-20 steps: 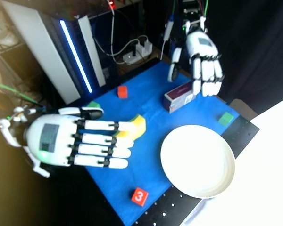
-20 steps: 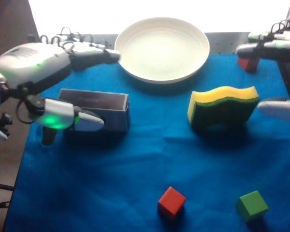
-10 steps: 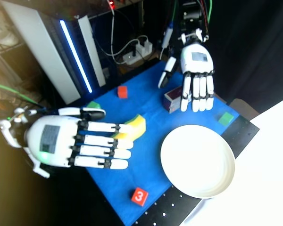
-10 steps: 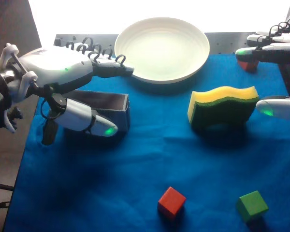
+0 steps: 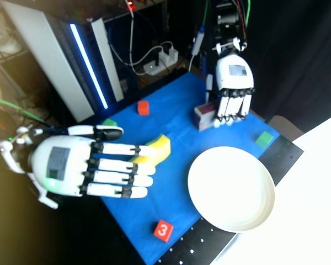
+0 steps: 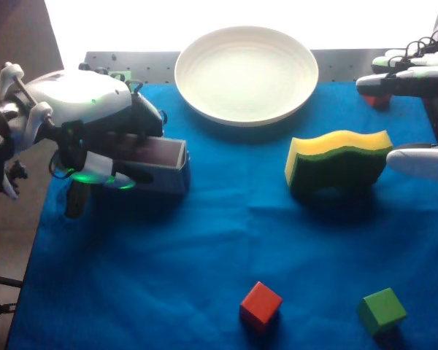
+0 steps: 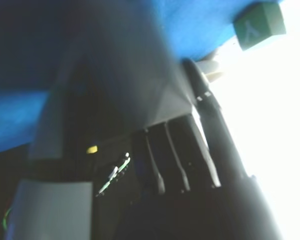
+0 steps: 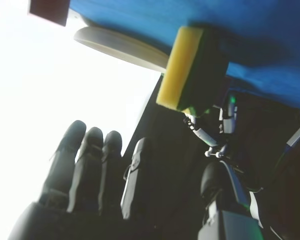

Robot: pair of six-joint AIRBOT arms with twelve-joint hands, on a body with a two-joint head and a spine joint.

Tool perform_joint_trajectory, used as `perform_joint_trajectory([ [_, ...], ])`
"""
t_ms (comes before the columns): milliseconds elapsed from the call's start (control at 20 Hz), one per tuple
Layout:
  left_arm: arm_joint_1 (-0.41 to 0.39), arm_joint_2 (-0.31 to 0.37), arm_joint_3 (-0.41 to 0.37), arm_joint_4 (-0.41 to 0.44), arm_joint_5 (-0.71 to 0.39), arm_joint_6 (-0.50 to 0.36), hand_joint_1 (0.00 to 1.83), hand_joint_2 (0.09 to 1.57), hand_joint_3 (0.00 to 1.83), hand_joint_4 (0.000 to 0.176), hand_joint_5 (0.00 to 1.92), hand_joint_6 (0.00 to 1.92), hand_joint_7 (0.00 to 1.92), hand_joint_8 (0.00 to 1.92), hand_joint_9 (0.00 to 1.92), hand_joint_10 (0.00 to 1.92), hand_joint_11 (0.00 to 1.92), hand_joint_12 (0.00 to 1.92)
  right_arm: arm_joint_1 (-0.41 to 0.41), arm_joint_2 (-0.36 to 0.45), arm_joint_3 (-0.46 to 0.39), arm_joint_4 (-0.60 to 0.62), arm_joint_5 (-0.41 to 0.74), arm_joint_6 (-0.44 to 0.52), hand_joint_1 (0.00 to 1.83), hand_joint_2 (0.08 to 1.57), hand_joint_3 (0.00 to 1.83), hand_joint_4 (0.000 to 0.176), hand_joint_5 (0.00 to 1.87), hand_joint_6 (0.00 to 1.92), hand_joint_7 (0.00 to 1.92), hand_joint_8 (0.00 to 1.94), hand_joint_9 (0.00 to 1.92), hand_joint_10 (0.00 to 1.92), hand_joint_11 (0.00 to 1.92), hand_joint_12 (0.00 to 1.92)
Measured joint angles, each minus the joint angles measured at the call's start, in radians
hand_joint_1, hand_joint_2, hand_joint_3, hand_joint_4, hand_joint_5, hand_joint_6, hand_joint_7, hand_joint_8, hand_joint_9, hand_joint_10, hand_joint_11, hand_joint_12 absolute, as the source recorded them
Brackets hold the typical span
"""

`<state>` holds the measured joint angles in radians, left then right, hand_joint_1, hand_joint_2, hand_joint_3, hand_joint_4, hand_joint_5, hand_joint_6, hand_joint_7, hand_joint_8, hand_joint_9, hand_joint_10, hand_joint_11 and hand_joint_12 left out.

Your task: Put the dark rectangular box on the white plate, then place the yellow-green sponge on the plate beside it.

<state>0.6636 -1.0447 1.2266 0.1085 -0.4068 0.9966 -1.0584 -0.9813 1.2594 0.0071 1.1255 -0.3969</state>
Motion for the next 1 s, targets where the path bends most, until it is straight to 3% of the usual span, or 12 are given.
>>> perform_joint_trajectory([
  [100, -0.008, 0.000, 0.001, -0.008, -0.008, 0.000, 1.28, 1.10, 0.00, 0.000, 1.07, 0.59, 1.00, 1.20, 0.98, 1.03, 0.83, 1.46, 0.000, -0.002, 0.000, 0.000, 0.001, 0.000, 0.62, 1.06, 0.00, 0.111, 0.52, 0.00, 0.35, 0.00, 0.28, 0.01, 0.00, 0.61],
  [200, -0.053, -0.001, 0.014, -0.009, -0.019, 0.002, 1.29, 1.07, 0.00, 0.000, 1.06, 0.62, 1.12, 0.99, 1.08, 0.86, 0.88, 1.35, 0.000, -0.002, 0.000, 0.002, 0.000, 0.000, 0.58, 1.07, 0.00, 0.128, 0.52, 0.00, 0.35, 0.00, 0.27, 0.00, 0.00, 0.64],
  [250, -0.080, -0.003, 0.023, -0.015, -0.051, 0.002, 1.29, 1.07, 0.00, 0.000, 1.07, 0.61, 1.12, 0.98, 1.09, 0.85, 0.89, 1.34, 0.000, -0.002, 0.000, 0.002, 0.000, 0.000, 0.58, 1.07, 0.00, 0.128, 0.52, 0.00, 0.35, 0.00, 0.27, 0.00, 0.00, 0.64],
  [350, -0.119, -0.042, 0.060, -0.045, -0.098, 0.002, 1.28, 1.09, 0.00, 0.000, 1.08, 0.58, 1.04, 1.13, 1.01, 0.86, 0.81, 1.34, 0.000, -0.002, 0.000, 0.001, 0.000, 0.000, 0.63, 1.07, 0.00, 0.106, 0.53, 0.00, 0.34, 0.00, 0.28, 0.00, 0.00, 0.64],
  [500, -0.148, -0.129, 0.140, -0.077, -0.086, 0.002, 1.27, 1.09, 0.00, 0.000, 1.03, 0.70, 1.06, 1.07, 0.99, 0.83, 0.74, 1.38, 0.000, -0.006, 0.000, 0.004, 0.000, 0.000, 0.59, 1.06, 0.00, 0.123, 0.54, 0.00, 0.35, 0.00, 0.29, 0.00, 0.00, 0.65],
  [550, -0.160, -0.163, 0.177, -0.083, -0.064, 0.002, 1.26, 1.08, 0.00, 0.000, 1.04, 0.69, 1.07, 1.03, 0.98, 0.75, 0.67, 1.31, 0.000, -0.006, 0.000, 0.003, 0.000, 0.000, 0.56, 1.06, 0.00, 0.111, 0.55, 0.00, 0.35, 0.00, 0.30, 0.01, 0.00, 0.66],
  [600, -0.173, -0.195, 0.217, -0.093, -0.042, 0.002, 1.26, 1.08, 0.00, 0.000, 1.05, 0.71, 1.07, 1.01, 0.99, 0.66, 0.59, 1.29, 0.000, -0.006, 0.001, 0.003, 0.000, 0.000, 0.55, 1.05, 0.00, 0.115, 0.54, 0.00, 0.35, 0.00, 0.30, 0.00, 0.00, 0.67],
  [750, -0.200, -0.283, 0.341, -0.121, 0.027, 0.003, 1.23, 1.11, 0.00, 0.000, 0.96, 0.91, 1.04, 1.00, 0.94, 0.50, 0.33, 1.37, 0.000, -0.008, 0.006, 0.003, 0.000, 0.000, 0.54, 1.08, 0.01, 0.091, 0.54, 0.00, 0.36, 0.00, 0.30, 0.00, 0.00, 0.67],
  [800, -0.208, -0.314, 0.383, -0.128, 0.062, 0.003, 1.22, 1.12, 0.00, 0.000, 0.95, 0.92, 1.01, 1.05, 0.92, 0.62, 0.39, 1.46, 0.000, -0.013, 0.008, 0.004, 0.000, 0.000, 0.56, 1.08, 0.00, 0.089, 0.53, 0.00, 0.36, 0.00, 0.29, 0.00, 0.00, 0.63],
  [850, -0.215, -0.344, 0.422, -0.129, 0.096, 0.003, 1.23, 1.12, 0.00, 0.000, 0.96, 0.89, 1.01, 1.08, 0.98, 0.65, 0.58, 1.35, 0.000, -0.017, 0.011, 0.004, -0.001, 0.000, 0.57, 1.08, 0.00, 0.093, 0.53, 0.00, 0.35, 0.00, 0.28, 0.00, 0.00, 0.63],
  [900, -0.228, -0.371, 0.451, -0.128, 0.129, 0.003, 1.35, 1.09, 0.00, 0.000, 0.97, 0.82, 1.02, 0.98, 0.98, 1.05, 0.68, 1.23, 0.000, -0.021, 0.013, 0.004, -0.001, 0.000, 0.60, 1.08, 0.00, 0.095, 0.53, 0.00, 0.35, 0.00, 0.29, 0.00, 0.00, 0.66],
  [1000, -0.251, -0.408, 0.494, -0.124, 0.158, 0.003, 1.37, 1.11, 0.00, 0.000, 0.94, 1.04, 1.03, 0.90, 0.88, 1.15, 0.66, 1.00, 0.000, -0.027, 0.017, 0.002, -0.001, 0.000, 0.61, 1.09, 0.00, 0.087, 0.52, 0.00, 0.33, 0.00, 0.29, 0.00, 0.00, 0.66],
])
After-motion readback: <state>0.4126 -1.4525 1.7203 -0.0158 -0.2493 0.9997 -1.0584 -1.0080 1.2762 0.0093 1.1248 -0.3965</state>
